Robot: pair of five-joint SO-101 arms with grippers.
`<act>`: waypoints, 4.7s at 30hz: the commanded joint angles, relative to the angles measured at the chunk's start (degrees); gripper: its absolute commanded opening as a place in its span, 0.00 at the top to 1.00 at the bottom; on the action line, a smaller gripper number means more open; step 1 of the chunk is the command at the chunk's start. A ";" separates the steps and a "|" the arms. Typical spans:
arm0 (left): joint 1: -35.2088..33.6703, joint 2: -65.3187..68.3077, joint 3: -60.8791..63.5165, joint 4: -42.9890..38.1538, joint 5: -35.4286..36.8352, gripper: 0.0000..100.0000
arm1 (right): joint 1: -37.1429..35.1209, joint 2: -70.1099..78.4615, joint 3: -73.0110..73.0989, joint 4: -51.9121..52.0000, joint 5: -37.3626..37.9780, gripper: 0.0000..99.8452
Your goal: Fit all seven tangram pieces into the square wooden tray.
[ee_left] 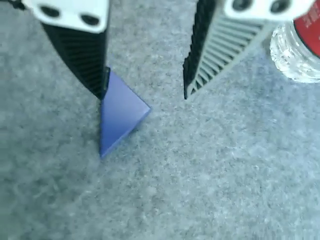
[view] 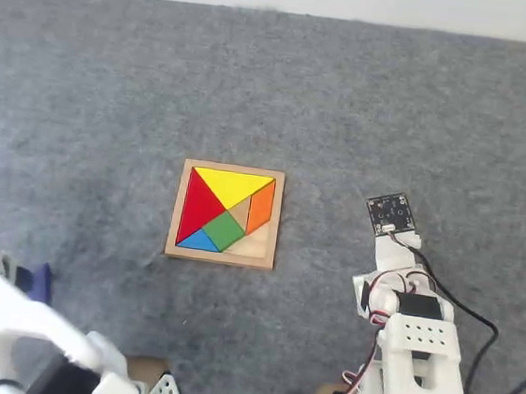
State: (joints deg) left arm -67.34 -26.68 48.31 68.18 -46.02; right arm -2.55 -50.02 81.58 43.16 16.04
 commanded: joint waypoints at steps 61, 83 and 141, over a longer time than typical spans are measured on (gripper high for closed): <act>-0.09 7.30 -10.42 0.53 1.67 0.79 | 0.48 -1.19 -0.26 -0.57 0.62 0.94; -8.09 8.70 5.14 1.05 -21.10 0.80 | 0.48 -1.19 -0.26 -0.57 0.62 0.94; 24.88 6.42 -0.13 -1.05 -1.14 0.93 | 0.48 -1.19 -0.26 -0.57 0.62 0.94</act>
State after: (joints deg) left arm -51.43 -14.20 49.36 66.86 -54.02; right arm -2.55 -50.02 81.58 43.16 16.04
